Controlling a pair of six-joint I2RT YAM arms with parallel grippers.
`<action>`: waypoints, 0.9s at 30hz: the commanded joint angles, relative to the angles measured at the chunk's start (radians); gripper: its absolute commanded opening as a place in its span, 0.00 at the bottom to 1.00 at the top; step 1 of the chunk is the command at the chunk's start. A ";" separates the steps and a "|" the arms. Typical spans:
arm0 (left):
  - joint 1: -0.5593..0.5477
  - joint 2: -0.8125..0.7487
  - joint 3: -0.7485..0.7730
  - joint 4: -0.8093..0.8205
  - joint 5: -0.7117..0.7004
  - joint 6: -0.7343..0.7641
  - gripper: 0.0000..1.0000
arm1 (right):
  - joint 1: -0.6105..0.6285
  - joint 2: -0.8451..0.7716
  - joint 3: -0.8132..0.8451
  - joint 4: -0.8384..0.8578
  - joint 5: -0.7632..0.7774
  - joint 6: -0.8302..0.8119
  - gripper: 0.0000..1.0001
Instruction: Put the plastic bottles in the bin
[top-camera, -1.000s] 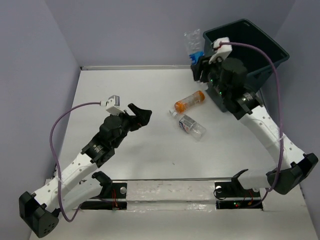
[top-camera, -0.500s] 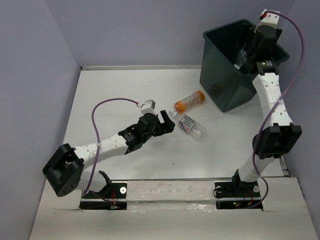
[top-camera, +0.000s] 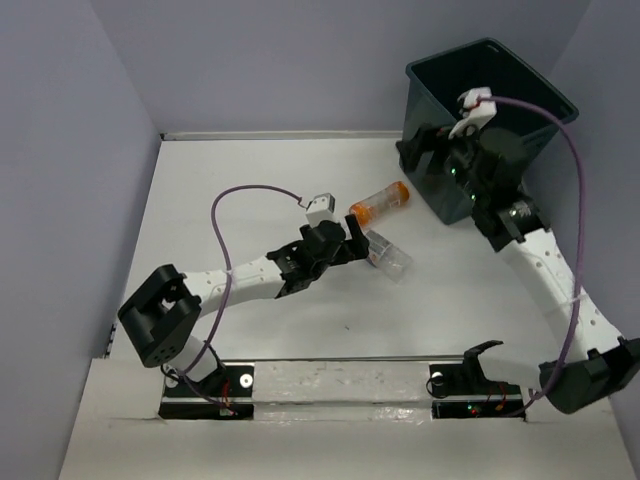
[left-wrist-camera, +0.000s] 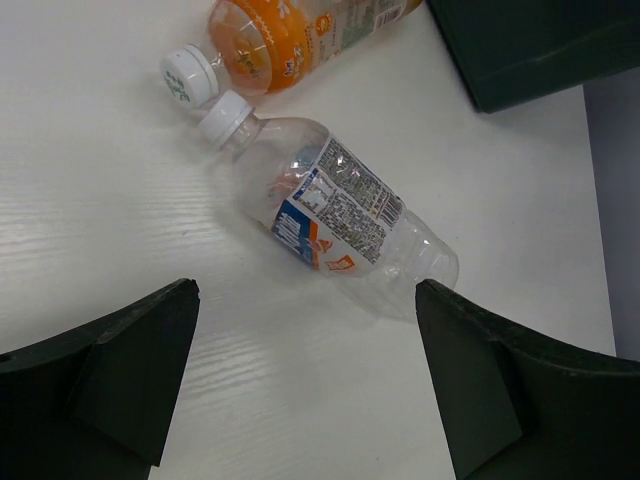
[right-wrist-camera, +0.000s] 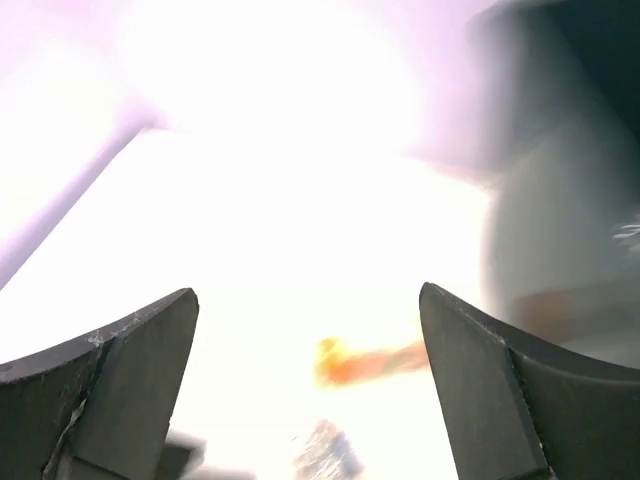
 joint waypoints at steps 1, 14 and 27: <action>-0.003 -0.180 -0.079 0.029 -0.092 0.056 0.99 | 0.119 -0.081 -0.400 0.187 -0.166 0.156 0.97; -0.003 -0.684 -0.017 -0.285 0.017 0.319 0.99 | 0.190 0.123 -0.562 0.157 -0.121 0.032 1.00; -0.002 -0.824 0.105 -0.554 -0.178 0.393 0.99 | 0.280 0.350 -0.440 0.005 0.001 -0.014 1.00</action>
